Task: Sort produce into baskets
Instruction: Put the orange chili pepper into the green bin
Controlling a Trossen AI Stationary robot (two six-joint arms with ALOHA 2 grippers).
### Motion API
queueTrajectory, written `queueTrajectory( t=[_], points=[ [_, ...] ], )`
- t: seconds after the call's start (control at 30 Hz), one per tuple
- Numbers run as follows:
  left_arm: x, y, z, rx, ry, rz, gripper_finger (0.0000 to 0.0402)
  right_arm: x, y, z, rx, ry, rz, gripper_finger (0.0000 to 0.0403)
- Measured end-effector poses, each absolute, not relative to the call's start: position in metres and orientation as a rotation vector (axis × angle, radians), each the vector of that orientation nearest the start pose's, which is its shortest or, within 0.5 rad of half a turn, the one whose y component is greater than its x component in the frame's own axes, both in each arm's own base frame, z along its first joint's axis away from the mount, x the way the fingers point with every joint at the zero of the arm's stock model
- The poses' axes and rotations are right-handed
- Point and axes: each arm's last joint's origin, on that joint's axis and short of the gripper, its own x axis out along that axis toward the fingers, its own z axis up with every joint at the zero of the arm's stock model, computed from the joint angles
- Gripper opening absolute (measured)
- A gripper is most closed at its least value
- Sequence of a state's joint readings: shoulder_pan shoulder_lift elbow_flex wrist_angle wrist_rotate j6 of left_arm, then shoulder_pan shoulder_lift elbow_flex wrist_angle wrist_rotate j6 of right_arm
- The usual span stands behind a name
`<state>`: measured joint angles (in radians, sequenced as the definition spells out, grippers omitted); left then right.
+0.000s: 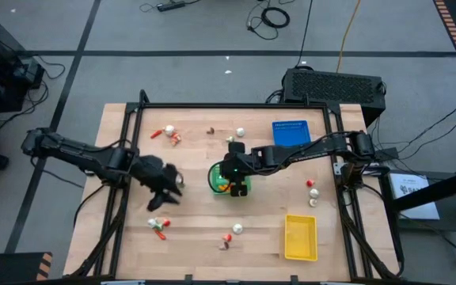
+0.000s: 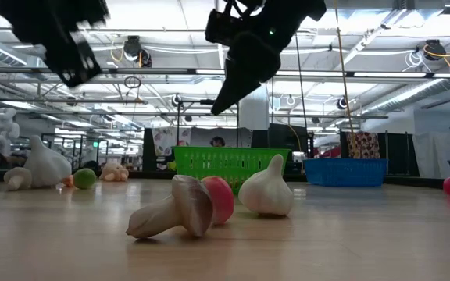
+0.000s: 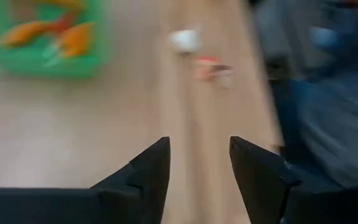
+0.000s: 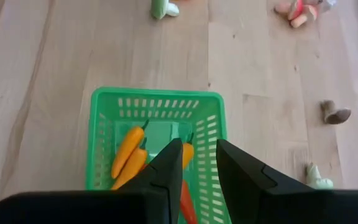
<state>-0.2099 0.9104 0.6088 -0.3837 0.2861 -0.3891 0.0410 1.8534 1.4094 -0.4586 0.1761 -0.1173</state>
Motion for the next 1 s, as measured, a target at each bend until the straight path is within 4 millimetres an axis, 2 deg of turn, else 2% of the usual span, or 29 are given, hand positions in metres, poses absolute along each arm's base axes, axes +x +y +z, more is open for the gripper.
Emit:
queueTrajectory(
  t=[0.13, 0.37, 0.63, 0.83, 1.0],
  points=[
    [0.172, -0.075, 0.242, -0.346, 0.751, -0.494, 0.0142, 0.402, 0.011, 0.232, -0.208, 0.885, -0.074, 0.0089],
    [0.165, -0.103, 0.231, -0.442, 0.869, -0.420, 0.0111, 0.403, 0.014, 0.233, -0.201, 0.865, 0.013, 0.0089],
    [0.173, -0.127, 0.204, -0.381, 0.998, -0.406, 0.0106, 0.404, 0.015, 0.233, -0.207, 0.854, 0.053, 0.0089],
    [0.176, -0.138, 0.183, -0.345, 1.119, -0.416, 0.0106, 0.404, 0.015, 0.233, -0.214, 0.849, 0.057, 0.0089],
    [0.177, -0.142, 0.173, -0.292, 1.169, -0.459, 0.0106, 0.404, 0.015, 0.233, -0.214, 0.849, 0.058, 0.0089]
  ],
)
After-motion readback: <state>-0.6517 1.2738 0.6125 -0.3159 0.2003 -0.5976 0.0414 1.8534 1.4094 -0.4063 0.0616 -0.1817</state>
